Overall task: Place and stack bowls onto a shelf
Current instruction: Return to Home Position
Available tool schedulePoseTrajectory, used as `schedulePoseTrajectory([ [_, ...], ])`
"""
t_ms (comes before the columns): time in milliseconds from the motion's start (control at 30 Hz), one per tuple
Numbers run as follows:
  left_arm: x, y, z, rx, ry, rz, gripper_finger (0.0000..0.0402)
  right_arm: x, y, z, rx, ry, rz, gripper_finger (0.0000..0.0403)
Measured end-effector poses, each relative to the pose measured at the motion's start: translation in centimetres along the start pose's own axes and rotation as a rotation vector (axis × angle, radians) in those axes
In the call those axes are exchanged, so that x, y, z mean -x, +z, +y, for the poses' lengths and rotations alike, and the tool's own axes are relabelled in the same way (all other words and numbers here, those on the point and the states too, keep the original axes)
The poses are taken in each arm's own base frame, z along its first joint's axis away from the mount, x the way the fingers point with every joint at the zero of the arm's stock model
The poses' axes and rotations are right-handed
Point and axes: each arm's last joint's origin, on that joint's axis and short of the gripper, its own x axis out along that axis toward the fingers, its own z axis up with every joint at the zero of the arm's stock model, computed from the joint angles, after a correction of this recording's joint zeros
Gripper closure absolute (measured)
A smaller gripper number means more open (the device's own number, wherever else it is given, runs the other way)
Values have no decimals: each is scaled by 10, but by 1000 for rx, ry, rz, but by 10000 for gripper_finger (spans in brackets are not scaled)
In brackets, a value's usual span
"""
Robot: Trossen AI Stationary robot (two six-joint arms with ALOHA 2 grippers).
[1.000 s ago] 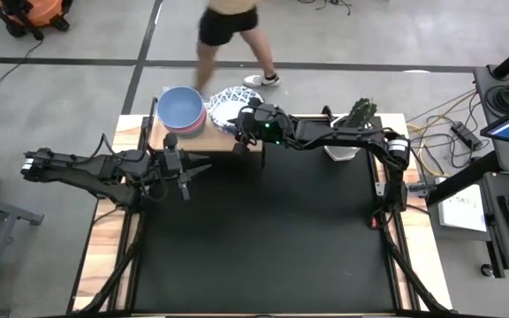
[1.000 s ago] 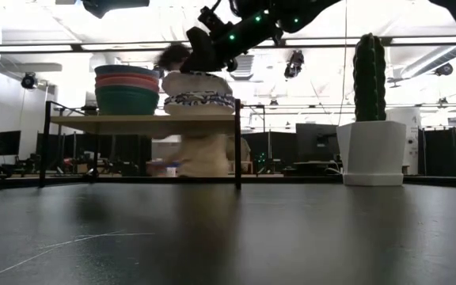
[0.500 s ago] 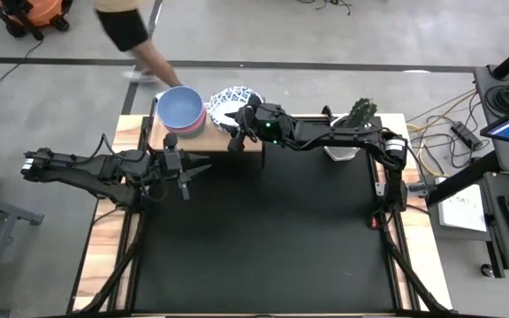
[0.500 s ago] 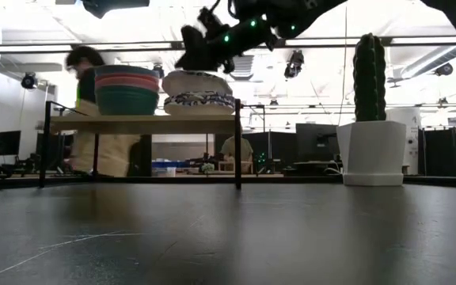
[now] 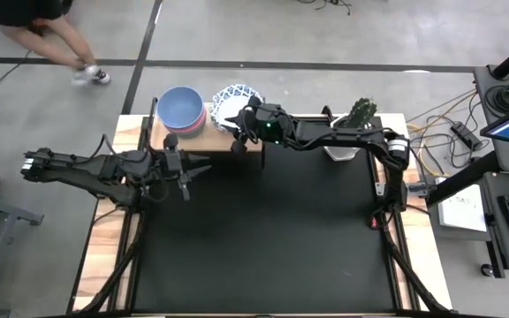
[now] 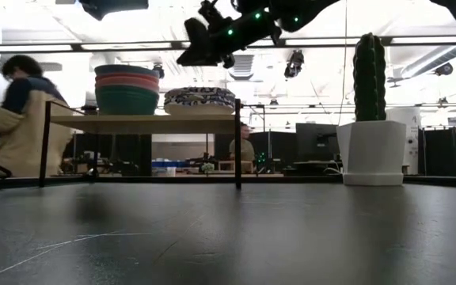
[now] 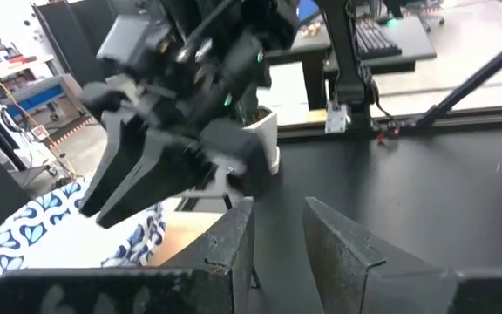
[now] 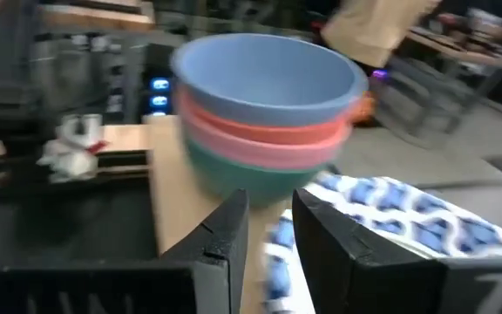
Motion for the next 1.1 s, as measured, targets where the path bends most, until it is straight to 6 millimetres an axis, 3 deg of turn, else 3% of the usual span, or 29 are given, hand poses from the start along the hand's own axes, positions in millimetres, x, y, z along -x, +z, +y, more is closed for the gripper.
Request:
schedulePoseTrajectory([
  [200,6,-11,1,-9,-13,31,318,22,4,14,32,189,-34,320],
  [367,22,-26,7,12,-20,-2,318,54,-19,22,42,254,-33,326],
  [733,64,-76,21,160,-29,-125,318,169,-95,38,5,315,-47,330],
  [933,75,-97,23,234,-27,-196,318,227,-116,30,-43,294,-119,328],
  [1100,76,-108,23,243,-23,-214,318,263,-130,26,-44,274,-204,330],
])
